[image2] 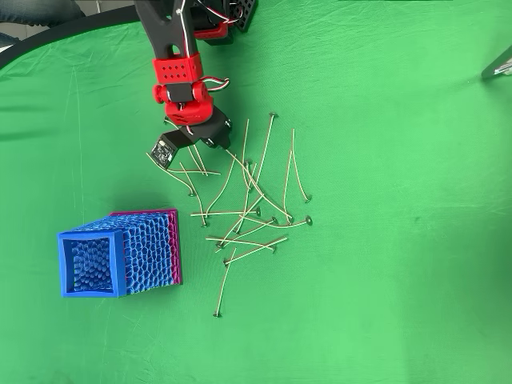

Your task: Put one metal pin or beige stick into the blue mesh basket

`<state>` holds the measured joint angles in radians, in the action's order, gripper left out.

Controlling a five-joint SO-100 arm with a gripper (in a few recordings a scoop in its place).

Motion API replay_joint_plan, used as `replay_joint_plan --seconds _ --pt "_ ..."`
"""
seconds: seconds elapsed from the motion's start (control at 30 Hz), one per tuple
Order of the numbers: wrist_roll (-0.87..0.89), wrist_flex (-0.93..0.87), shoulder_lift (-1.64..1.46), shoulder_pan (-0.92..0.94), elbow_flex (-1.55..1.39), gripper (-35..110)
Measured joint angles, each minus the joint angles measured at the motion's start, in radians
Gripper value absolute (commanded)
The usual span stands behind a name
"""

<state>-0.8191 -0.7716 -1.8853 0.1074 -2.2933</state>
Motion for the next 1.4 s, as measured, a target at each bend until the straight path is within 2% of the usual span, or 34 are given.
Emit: replay_joint_plan --seconds 0.5,1.4 --pt "-0.003 -0.037 0.005 0.012 0.000 13" --pt "-0.138 0.005 0.078 0.037 0.046 12"
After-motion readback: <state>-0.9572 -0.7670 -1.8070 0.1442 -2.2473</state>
